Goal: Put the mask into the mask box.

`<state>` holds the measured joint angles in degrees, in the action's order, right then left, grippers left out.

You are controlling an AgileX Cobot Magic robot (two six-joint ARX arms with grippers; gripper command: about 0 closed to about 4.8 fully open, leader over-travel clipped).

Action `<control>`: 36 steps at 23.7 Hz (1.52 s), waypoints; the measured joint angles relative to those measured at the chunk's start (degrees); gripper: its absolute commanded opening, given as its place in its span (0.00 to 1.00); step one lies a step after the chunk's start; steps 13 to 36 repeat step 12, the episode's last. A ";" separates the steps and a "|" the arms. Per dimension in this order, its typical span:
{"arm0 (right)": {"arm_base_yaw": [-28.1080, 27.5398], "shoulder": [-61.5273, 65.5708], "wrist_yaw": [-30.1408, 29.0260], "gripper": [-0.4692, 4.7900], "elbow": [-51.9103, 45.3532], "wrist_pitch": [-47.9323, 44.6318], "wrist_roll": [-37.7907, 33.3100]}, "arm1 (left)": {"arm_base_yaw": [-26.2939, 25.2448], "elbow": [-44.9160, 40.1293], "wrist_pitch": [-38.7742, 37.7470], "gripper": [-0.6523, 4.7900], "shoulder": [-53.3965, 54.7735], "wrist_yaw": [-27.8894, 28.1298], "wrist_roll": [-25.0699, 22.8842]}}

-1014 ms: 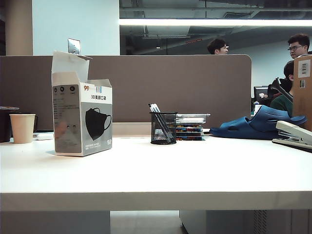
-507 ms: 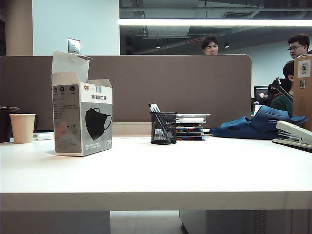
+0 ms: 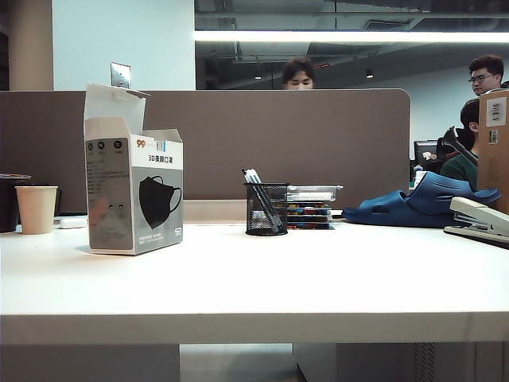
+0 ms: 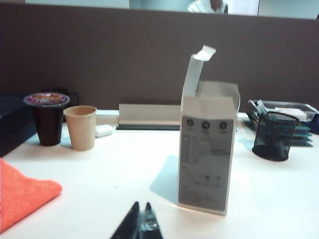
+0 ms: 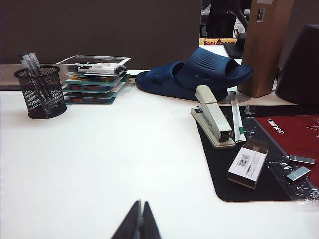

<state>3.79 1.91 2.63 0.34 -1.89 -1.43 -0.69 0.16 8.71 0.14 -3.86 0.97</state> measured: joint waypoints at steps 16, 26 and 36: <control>-0.04 0.00 0.17 0.08 0.00 0.00 0.00 | 0.00 0.00 -2.08 0.11 -0.02 0.00 0.02; -0.04 0.00 0.17 0.08 0.00 0.00 0.00 | 0.00 0.00 -2.08 0.11 -0.02 0.00 0.02; -0.04 0.00 0.17 0.08 0.00 0.00 0.00 | 0.00 0.00 -2.08 0.11 -0.02 0.00 0.02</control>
